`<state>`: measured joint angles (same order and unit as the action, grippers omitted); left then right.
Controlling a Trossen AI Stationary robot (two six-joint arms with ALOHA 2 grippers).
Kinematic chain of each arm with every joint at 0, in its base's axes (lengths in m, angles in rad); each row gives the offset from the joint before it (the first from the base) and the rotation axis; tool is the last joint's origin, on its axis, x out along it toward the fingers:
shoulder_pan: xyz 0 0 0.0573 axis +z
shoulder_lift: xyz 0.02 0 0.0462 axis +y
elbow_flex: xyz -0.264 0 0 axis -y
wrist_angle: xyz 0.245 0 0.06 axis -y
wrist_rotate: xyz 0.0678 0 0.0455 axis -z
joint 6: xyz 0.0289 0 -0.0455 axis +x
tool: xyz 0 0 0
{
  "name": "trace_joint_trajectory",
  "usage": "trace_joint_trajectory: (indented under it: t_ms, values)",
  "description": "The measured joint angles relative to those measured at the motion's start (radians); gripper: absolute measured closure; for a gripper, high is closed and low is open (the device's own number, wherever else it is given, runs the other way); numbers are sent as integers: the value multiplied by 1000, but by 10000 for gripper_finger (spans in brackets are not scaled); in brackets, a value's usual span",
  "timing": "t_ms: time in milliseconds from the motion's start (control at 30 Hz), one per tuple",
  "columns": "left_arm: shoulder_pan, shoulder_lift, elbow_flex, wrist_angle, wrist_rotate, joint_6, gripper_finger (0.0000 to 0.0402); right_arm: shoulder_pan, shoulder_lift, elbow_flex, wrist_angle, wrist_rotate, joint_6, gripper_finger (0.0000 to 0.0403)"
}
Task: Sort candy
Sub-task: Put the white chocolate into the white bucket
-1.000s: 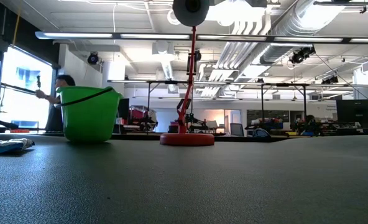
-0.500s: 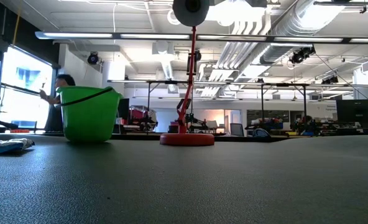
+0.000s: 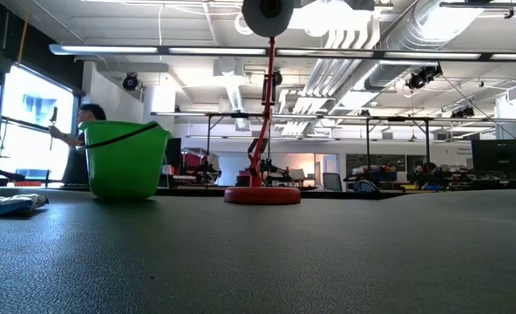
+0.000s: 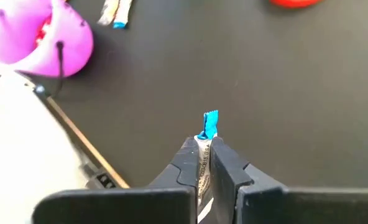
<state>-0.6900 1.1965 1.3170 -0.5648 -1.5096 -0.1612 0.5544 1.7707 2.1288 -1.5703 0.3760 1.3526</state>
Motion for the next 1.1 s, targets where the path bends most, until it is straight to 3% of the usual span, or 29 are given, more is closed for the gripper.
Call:
trace_joint_trajectory:
  t_ms: [167,433,800,1100]
  values:
    - [17,0,0,0,5,15,248,81,1,-9,2,2,113,394]
    - [43,0,0,2,8,53,248,155,1,-152,-3,-51,327,394]
    - [163,0,0,99,8,145,248,288,-1,-173,0,-44,534,394]
    - [264,-1,-1,368,138,348,248,434,-93,-469,56,-113,822,394]
